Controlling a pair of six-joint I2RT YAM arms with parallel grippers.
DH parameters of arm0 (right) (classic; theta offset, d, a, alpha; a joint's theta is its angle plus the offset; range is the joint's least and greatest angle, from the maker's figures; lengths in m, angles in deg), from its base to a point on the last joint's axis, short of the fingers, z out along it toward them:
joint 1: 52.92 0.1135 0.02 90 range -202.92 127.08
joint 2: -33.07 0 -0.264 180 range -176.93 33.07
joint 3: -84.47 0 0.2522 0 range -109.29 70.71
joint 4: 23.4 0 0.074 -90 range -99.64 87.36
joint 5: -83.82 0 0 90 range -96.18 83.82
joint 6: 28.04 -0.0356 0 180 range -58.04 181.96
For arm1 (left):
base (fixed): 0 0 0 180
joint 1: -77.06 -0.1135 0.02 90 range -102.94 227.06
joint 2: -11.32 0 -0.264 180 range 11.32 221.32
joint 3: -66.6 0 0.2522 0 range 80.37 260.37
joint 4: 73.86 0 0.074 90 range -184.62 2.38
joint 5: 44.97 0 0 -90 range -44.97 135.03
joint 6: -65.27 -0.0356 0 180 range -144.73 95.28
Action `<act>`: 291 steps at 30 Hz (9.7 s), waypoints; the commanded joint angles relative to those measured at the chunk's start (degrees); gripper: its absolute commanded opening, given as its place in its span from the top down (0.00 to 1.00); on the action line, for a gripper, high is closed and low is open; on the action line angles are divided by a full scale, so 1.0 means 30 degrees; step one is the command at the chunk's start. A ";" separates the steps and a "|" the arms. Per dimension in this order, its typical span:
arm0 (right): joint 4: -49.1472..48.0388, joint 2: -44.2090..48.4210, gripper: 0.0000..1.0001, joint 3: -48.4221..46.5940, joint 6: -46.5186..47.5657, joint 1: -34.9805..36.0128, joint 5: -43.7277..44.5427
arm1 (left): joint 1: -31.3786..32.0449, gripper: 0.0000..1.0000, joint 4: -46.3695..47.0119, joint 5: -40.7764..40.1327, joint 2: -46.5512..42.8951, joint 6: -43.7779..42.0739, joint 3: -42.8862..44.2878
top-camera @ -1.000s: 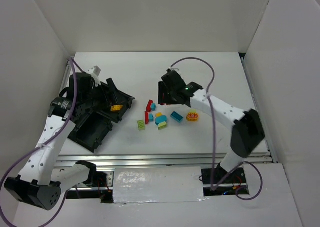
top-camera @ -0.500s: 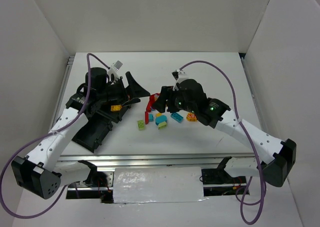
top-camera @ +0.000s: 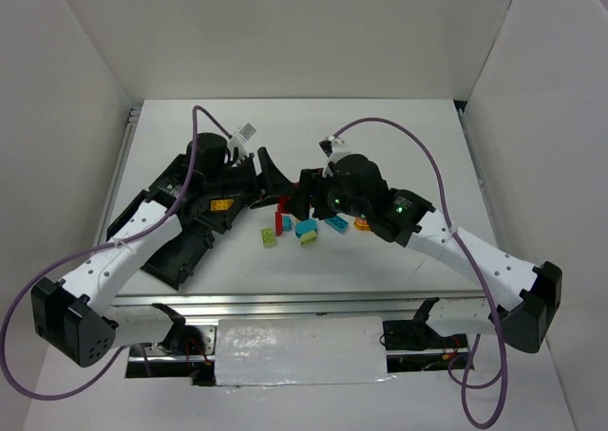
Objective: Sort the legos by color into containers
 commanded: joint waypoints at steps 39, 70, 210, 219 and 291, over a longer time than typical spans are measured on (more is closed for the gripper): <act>-1.1941 0.5698 0.07 0.5862 -0.4708 -0.8795 -1.9669 | 0.0236 1.00 1.0108 0.8318 -0.2618 -0.2739 -0.2209; -1.8219 0.3060 1.00 0.6097 -0.8024 -0.7505 -2.0081 | 0.0706 1.00 0.9765 0.7301 -0.1944 -0.3517 -0.1421; 0.6013 0.7689 0.00 0.5277 -0.3159 -0.4165 0.5644 | 0.2258 0.26 -0.6914 -1.4445 1.1209 -0.1685 0.2216; 0.5429 0.7366 0.00 0.5101 -0.2192 -0.4781 0.4822 | 0.2521 0.59 -0.6679 -1.4592 1.1680 -0.1156 0.0870; 0.5457 0.6690 0.00 0.5011 -0.3656 -0.6597 0.4648 | 0.7033 0.16 -0.9052 -1.6380 1.0444 0.2475 0.5523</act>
